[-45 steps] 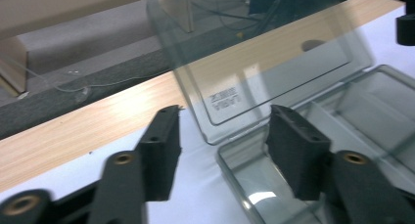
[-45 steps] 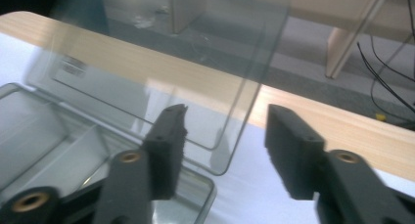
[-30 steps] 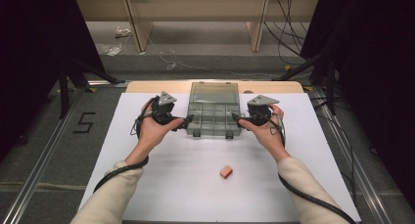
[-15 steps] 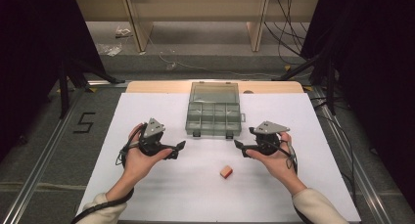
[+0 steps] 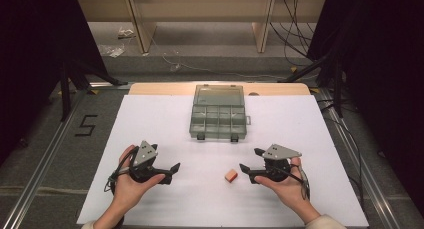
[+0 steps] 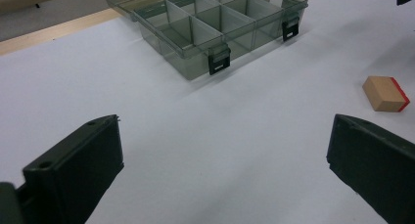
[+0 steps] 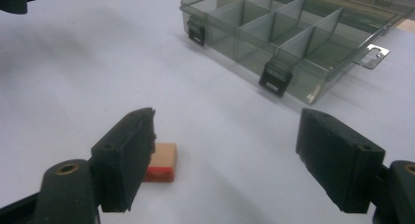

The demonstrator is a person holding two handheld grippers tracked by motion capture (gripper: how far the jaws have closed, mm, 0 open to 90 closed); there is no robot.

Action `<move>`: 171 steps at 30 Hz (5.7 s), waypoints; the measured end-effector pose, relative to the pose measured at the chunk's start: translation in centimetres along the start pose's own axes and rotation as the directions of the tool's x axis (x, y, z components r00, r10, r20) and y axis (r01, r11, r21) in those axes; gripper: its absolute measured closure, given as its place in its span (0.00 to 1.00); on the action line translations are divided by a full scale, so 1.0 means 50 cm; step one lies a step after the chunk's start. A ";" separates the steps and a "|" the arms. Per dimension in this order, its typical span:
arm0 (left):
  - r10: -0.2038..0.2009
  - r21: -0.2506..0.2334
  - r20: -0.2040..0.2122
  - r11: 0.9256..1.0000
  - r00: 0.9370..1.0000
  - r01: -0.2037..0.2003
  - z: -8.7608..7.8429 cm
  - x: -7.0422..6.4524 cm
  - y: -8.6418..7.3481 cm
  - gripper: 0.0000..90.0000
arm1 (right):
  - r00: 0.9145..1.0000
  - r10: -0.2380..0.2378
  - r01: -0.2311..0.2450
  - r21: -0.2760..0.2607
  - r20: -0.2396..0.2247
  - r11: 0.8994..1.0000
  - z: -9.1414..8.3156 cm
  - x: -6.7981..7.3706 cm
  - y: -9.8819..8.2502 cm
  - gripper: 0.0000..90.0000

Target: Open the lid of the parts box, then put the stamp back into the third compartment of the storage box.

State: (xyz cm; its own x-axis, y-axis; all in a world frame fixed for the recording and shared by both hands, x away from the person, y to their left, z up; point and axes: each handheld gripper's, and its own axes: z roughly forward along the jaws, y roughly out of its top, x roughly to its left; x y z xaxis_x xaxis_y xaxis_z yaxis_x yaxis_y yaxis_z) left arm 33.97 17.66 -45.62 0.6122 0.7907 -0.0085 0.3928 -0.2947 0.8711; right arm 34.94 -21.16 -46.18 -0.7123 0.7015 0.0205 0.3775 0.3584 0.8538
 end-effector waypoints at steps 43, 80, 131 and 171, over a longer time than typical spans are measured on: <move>-0.016 0.019 0.005 1.000 1.000 0.015 0.012 -0.002 -0.010 0.00 | 0.995 -0.075 0.084 0.138 -0.072 0.987 0.075 0.078 -0.020 0.31; -0.017 0.019 0.008 1.000 1.000 0.017 0.012 0.000 -0.011 0.00 | 0.996 -0.070 0.080 0.196 -0.057 0.977 0.097 0.096 -0.021 0.62; -0.024 0.014 0.009 1.000 1.000 0.024 0.012 0.001 -0.011 0.00 | 0.999 -0.050 0.051 0.114 -0.009 0.992 0.098 0.048 0.061 0.62; -0.021 0.013 0.011 1.000 1.000 0.021 0.011 0.000 -0.011 0.00 | 0.999 -0.017 0.014 0.089 0.039 0.996 0.136 0.000 0.113 0.62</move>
State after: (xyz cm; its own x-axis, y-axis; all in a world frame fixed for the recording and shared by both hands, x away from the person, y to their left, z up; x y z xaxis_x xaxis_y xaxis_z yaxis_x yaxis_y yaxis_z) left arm 34.15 17.52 -46.39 0.6114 0.7907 -0.0319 0.4141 -0.2853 0.8643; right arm 41.10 -14.92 -44.90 -0.6949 0.7190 -0.0147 0.4190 0.4214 0.8043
